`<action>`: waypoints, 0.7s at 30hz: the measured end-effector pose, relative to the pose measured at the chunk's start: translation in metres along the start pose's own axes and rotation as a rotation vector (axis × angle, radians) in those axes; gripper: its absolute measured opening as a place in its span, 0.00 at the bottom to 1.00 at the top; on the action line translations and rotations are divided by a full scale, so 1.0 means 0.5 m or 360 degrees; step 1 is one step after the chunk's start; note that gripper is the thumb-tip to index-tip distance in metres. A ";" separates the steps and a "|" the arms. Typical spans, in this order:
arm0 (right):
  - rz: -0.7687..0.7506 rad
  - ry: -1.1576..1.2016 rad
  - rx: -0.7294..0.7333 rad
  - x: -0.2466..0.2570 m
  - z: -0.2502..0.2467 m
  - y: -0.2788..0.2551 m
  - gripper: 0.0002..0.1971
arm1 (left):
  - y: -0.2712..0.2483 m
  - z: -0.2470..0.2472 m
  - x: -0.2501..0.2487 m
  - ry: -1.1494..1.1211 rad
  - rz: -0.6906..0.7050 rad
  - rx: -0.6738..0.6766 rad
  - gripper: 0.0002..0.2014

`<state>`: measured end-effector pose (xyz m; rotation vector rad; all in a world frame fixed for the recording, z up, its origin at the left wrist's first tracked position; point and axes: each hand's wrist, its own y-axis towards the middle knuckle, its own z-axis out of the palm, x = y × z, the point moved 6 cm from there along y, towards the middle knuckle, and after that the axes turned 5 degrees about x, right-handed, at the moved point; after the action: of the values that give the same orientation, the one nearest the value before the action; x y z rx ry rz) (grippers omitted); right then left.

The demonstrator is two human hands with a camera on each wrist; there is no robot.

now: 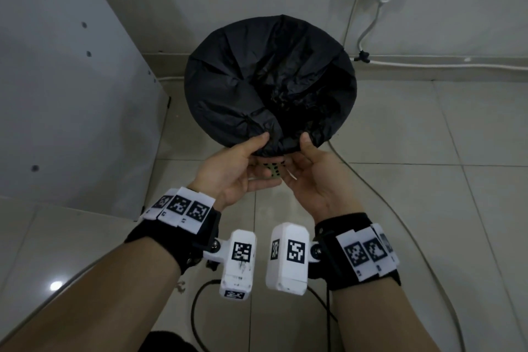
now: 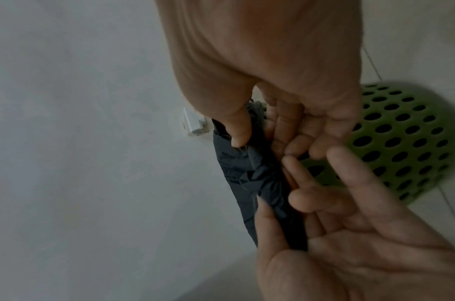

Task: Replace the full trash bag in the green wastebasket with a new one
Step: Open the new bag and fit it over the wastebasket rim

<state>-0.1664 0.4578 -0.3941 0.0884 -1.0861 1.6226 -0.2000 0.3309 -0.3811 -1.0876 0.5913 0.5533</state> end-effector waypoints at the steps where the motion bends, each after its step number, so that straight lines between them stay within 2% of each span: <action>1: -0.0018 -0.0010 -0.0002 -0.004 0.001 0.002 0.09 | 0.002 -0.005 -0.002 0.0018 0.0006 0.0001 0.17; 6: -0.0001 -0.0243 0.0057 -0.011 -0.012 0.005 0.17 | -0.001 -0.063 -0.024 0.0111 0.0058 -0.0104 0.12; 9: -0.0058 -0.0069 -0.0020 0.012 -0.033 0.010 0.22 | -0.007 -0.120 -0.041 0.0143 0.0098 -0.0214 0.12; 14: -0.0016 0.0069 -0.0006 0.003 -0.003 0.021 0.12 | -0.012 -0.169 -0.061 0.0135 0.0246 -0.0367 0.19; 17: -0.0005 0.0127 -0.0003 -0.009 0.029 0.023 0.07 | -0.009 -0.160 -0.065 0.0091 0.0324 -0.0326 0.24; 19: 0.0003 0.0138 0.0000 -0.016 0.045 0.028 0.03 | -0.008 -0.150 -0.064 -0.0017 0.0351 -0.0308 0.21; 21: -0.0019 0.0136 -0.0016 -0.016 0.052 0.033 0.06 | -0.006 -0.146 -0.064 -0.0143 0.0370 -0.0291 0.18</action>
<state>-0.1887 0.4353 -0.3933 0.0191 -1.0262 1.5958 -0.2334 0.2587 -0.3824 -1.1663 0.6006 0.8674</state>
